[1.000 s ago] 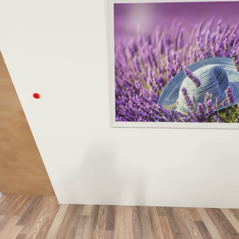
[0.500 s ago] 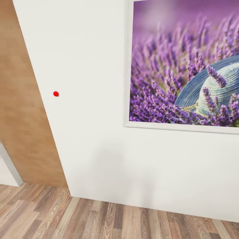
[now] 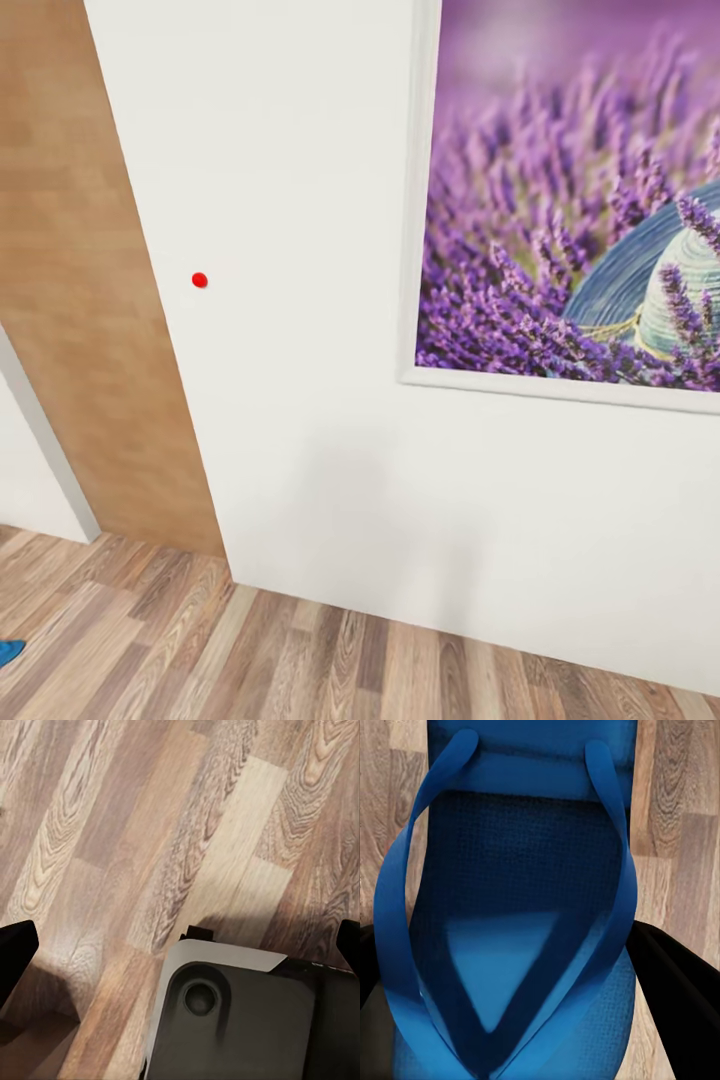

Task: In the bedroom, move the book from the bed onto either nightstand, and place the two sandals side by side next to the bed.

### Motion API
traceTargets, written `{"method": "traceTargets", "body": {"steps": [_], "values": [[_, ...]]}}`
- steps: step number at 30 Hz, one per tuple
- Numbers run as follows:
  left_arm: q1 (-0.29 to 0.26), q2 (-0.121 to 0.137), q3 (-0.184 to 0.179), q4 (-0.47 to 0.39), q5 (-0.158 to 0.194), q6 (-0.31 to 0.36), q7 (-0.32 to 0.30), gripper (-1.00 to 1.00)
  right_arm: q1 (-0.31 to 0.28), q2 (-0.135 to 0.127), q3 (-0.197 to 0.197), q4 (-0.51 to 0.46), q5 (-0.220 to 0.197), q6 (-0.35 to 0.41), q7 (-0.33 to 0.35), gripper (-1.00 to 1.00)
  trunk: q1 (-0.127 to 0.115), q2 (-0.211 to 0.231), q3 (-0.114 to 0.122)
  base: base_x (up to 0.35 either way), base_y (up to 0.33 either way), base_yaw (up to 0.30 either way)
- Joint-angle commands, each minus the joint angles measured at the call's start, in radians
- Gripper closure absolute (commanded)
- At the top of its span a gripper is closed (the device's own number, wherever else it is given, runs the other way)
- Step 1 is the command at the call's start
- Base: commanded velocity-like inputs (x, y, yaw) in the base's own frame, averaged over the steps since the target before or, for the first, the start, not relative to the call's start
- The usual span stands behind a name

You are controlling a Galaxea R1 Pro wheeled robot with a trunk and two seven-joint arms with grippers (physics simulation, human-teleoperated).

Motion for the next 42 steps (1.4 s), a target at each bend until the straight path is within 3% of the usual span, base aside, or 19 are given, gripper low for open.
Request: {"method": "traceTargets", "body": {"steps": [1,11,42], "values": [[0.0,0.0,-0.009,0.0,0.006,-0.002,0.004,-1.0,-0.001,0.0,-0.008,0.003,-0.001,-0.007,0.0,1.0,0.001,-0.001,-0.001,0.191,0.025,0.029],[0.001,0.0,-0.009,0.0,0.007,-0.004,0.004,-1.0,-0.001,0.006,-0.007,0.003,-0.001,-0.007,0.0,1.0,0.001,-0.001,-0.001,0.12,0.014,0.153],[0.003,-0.001,-0.01,0.0,0.007,-0.005,0.004,-1.0,-0.001,0.014,-0.007,0.003,-0.001,-0.007,0.0,1.0,0.001,-0.001,-0.001,0.003,0.0,0.287]]}}
